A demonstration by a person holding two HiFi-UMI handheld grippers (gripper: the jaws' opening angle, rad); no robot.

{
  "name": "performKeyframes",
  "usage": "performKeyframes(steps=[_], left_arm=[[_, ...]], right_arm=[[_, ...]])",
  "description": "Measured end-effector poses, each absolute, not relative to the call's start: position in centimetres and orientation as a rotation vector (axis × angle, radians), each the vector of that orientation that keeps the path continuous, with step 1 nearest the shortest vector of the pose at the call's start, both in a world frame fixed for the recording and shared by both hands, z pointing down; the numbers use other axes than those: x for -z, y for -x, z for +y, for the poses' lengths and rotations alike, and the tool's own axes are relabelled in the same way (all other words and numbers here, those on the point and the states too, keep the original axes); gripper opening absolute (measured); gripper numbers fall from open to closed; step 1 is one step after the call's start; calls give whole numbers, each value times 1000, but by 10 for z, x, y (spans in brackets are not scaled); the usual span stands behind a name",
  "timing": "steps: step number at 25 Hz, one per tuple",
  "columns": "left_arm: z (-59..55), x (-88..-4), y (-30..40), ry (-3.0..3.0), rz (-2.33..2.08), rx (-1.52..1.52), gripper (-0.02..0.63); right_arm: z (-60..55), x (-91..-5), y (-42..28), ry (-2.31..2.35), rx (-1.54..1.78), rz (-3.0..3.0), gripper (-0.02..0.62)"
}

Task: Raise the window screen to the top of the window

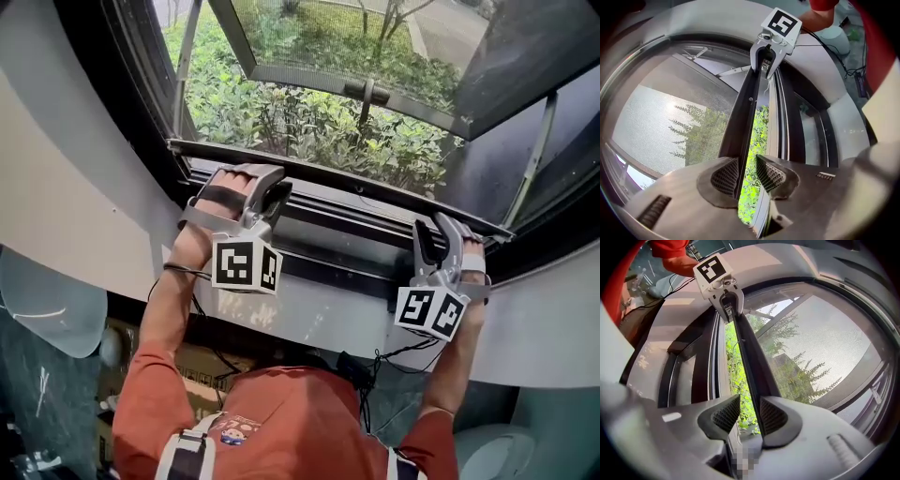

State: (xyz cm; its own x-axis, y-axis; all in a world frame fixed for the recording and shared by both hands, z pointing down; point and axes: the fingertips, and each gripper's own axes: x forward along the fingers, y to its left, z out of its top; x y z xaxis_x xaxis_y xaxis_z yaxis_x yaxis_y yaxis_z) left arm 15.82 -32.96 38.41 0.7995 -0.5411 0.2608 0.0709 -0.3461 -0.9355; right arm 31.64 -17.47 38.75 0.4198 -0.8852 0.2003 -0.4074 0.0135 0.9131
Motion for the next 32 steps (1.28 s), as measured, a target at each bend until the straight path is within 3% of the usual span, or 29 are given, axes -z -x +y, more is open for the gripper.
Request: performKeyframes(steps=[9,32], left_arm=[[-334,-347,-161,1781,451,548,51],[-334,-257,-163,1688,566,362,53]], right_arm=[[-176,-349,-322,-1647,658,-1090,52],[-177,-258,-324,-1698,842,-963,52]])
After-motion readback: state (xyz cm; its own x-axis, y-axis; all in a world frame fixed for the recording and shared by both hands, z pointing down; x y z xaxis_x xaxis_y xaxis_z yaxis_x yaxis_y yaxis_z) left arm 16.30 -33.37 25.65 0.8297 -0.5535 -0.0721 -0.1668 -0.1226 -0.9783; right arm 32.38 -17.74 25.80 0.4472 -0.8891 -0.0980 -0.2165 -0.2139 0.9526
